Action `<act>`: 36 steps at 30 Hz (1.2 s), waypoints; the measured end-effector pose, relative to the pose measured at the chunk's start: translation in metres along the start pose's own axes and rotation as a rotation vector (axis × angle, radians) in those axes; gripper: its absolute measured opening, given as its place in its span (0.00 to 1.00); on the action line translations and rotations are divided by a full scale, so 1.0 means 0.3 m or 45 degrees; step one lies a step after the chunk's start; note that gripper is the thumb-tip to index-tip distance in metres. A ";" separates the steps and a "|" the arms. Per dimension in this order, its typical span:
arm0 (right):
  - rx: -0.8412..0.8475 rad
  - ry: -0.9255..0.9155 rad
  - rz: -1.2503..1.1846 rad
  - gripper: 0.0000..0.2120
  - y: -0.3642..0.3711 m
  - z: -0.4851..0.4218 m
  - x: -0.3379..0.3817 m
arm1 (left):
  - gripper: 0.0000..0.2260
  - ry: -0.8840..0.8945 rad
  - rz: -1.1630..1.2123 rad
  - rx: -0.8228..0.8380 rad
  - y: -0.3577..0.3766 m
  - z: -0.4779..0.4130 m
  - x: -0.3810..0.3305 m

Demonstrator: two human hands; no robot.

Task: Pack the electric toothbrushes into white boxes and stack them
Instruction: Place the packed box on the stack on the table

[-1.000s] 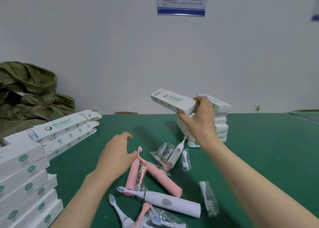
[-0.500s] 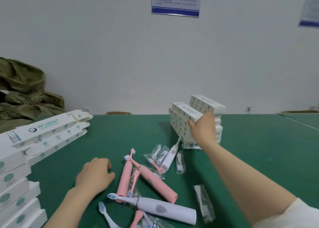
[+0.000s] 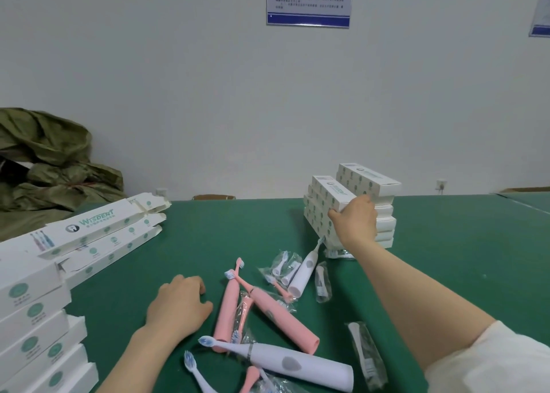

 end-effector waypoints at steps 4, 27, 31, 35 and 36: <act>0.031 -0.022 0.014 0.29 -0.001 0.000 0.011 | 0.13 0.009 -0.022 0.003 -0.003 -0.006 -0.003; 0.660 -1.090 0.040 0.16 0.291 0.393 0.336 | 0.39 -0.684 0.020 -0.645 -0.249 -0.225 0.207; 0.641 -1.102 -0.079 0.15 0.352 0.342 0.360 | 0.45 -0.723 -0.094 -0.646 -0.350 -0.328 0.233; 0.718 -1.187 -0.049 0.18 0.398 0.333 0.395 | 0.53 -0.736 -0.310 -0.554 -0.385 -0.388 0.282; 0.728 -1.181 -0.029 0.18 0.410 0.322 0.385 | 0.55 -0.747 -0.345 -0.516 -0.373 -0.405 0.294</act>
Point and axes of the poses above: each hand's wrist, its own z-axis away from the middle knuckle, its own y-axis out of the palm, x = y × z, the point moved 7 cm from there along -z, towards the middle knuckle, and after that the axes turned 14 degrees about z, right-handed, at the moved point
